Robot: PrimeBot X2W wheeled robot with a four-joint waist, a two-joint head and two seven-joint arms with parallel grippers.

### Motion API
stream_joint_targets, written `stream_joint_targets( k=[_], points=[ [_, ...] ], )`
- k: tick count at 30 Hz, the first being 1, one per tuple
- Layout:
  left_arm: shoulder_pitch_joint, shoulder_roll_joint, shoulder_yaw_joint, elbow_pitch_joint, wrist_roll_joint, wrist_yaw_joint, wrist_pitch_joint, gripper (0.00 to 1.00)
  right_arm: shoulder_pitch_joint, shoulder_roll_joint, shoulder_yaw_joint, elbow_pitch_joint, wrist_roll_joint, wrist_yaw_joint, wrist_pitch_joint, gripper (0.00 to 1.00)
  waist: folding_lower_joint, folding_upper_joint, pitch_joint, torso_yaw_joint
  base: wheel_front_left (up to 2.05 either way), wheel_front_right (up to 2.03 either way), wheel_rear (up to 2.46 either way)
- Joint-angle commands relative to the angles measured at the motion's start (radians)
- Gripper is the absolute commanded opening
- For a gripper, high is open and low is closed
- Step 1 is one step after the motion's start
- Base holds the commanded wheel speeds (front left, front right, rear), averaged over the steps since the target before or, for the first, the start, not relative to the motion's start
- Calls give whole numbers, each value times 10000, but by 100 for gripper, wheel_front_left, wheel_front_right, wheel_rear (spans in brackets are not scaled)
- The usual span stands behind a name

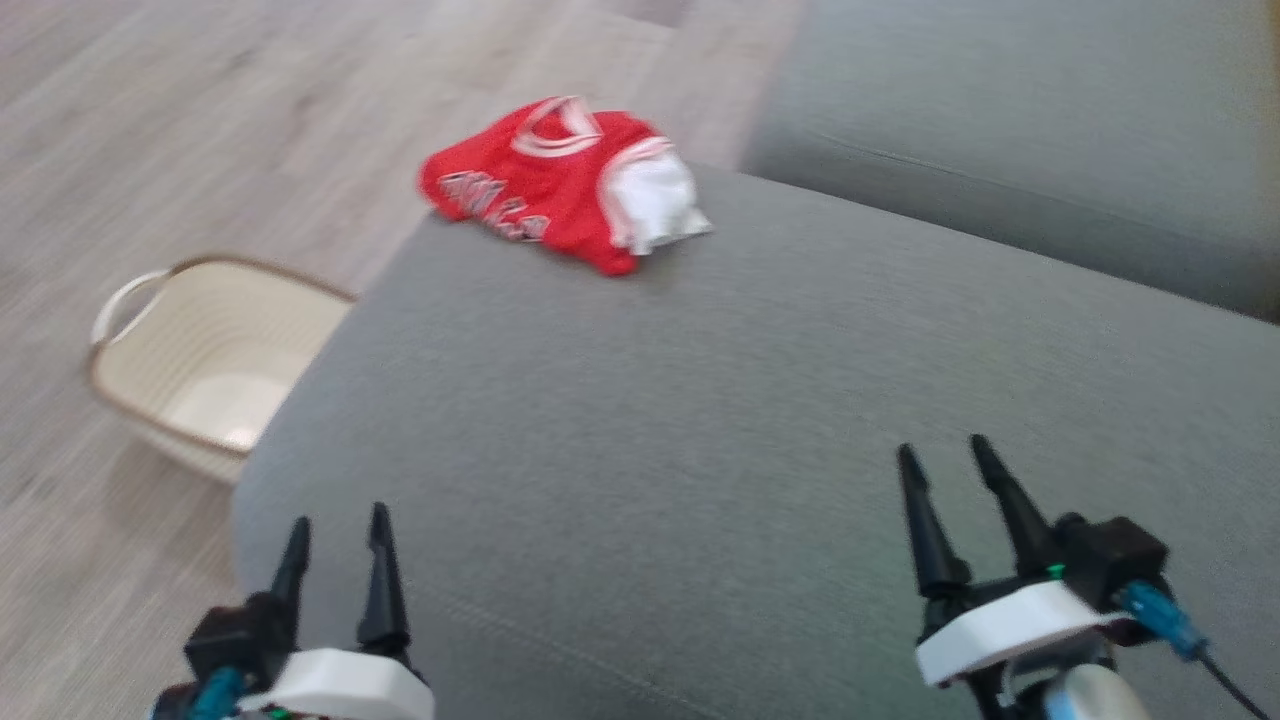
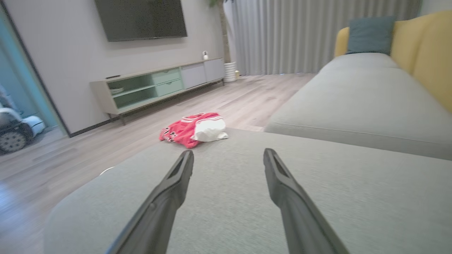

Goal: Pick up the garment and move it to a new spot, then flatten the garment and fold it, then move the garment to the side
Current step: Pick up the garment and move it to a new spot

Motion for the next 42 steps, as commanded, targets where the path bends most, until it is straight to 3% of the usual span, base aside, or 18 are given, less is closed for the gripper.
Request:
stream_joint_targets(
  k=[1, 13, 18, 22, 27, 34, 38, 42],
  points=[
    [-365, 35, 432, -412, 1, 62, -124, 100, -434, -36, 350, -304, 31, -9, -62, 100, 0, -1, 104, 842, 0, 0, 0],
    [13, -73, 1116, -1096, -116, 239, -124, 100, -1336, -36, 953, -21, -178, -9, 88, 100, 0, -1, 686, 1227, 0, 0, 0],
    [-71, -93, 1135, -1043, -95, 214, -124, 100, -1293, -35, 590, -101, -276, -9, 69, 100, 0, -1, 980, 1262, 0, 0, 0],
    [-687, 67, 1064, -764, -69, -45, -123, 100, -1180, -35, -46, -397, -553, -9, 99, 100, 0, -1, 1397, 1259, 0, 0, 0],
    [-2417, 789, 1193, -558, 60, -382, 149, 100, -1433, -35, -414, -1089, -930, -9, 456, 100, 0, -1, 2447, 527, 0, 0, 0],
    [-6407, 2085, 1136, 309, 385, -1117, 1264, 100, -2261, -35, -489, -2003, -1446, -9, 793, 100, 0, -1, 4068, -843, 0, 0, 0],
    [-8709, 2457, 1014, 1649, 224, -1598, 2429, 100, -2739, -35, -310, -2407, -1589, -9, 865, 100, 0, -1, 4874, -1738, 0, 0, 0],
    [-10101, 2630, 1063, 2850, -39, -1795, 3439, 100, -3054, -35, -94, -2549, -1569, -9, 842, 100, 0, -1, 5379, -2483, 0, 0, 0]
  ],
)
